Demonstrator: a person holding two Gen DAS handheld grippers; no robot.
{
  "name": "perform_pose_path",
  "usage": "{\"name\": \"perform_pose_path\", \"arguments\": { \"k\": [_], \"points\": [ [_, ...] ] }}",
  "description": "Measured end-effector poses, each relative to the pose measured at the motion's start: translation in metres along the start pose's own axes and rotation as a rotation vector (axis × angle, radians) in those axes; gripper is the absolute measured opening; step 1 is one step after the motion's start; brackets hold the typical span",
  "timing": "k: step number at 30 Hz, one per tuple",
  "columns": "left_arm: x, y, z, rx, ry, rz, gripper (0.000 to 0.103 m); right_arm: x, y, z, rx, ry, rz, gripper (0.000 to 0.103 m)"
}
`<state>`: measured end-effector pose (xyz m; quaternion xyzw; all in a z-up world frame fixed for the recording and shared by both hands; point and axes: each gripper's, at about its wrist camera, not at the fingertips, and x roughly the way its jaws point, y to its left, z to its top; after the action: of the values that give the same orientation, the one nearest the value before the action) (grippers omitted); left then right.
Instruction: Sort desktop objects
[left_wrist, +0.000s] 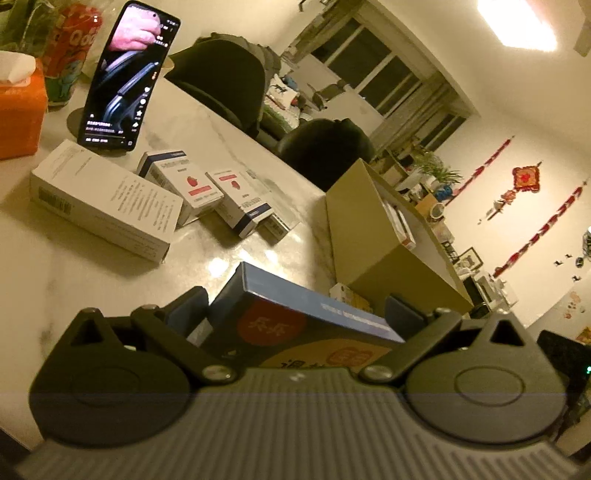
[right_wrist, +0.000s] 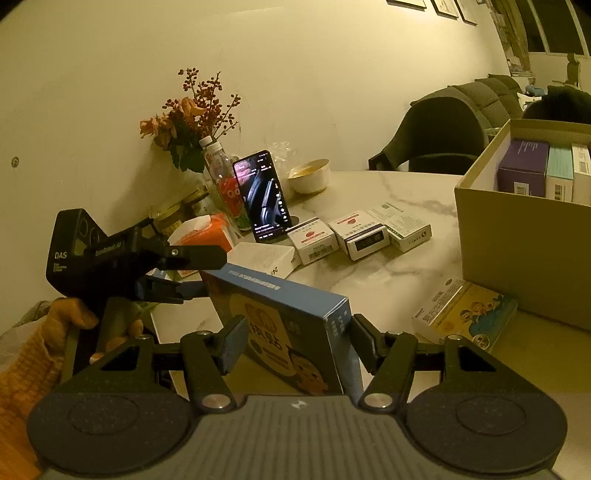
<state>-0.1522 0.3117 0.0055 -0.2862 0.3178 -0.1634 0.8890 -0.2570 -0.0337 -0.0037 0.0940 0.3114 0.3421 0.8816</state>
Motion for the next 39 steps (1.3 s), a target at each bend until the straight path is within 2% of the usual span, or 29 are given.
{"name": "perform_pose_path", "arguments": {
  "k": [6, 18, 25, 28, 32, 39],
  "points": [
    [0.004, -0.005, 0.001, -0.013, 0.008, 0.087, 0.086, 0.001, -0.002, 0.000, 0.001, -0.001, -0.002, 0.065],
    [0.004, -0.004, 0.001, -0.014, 0.011, 0.107, 0.086, 0.002, -0.005, 0.004, -0.027, 0.016, 0.004, 0.065],
    [0.003, -0.004, 0.000, -0.015, 0.003, 0.104, 0.086, 0.011, -0.002, 0.027, -0.159, 0.057, -0.024, 0.065],
    [0.003, -0.005, -0.001, -0.017, -0.003, 0.104, 0.086, 0.018, 0.005, 0.040, -0.262, 0.103, -0.016, 0.065],
    [0.004, -0.004, -0.002, -0.018, -0.013, 0.102, 0.086, 0.034, 0.019, 0.057, -0.412, 0.218, 0.018, 0.065],
    [0.004, -0.004, -0.004, -0.022, -0.024, 0.097, 0.086, 0.074, 0.039, 0.073, -0.552, 0.395, 0.073, 0.058]
  ]
}}
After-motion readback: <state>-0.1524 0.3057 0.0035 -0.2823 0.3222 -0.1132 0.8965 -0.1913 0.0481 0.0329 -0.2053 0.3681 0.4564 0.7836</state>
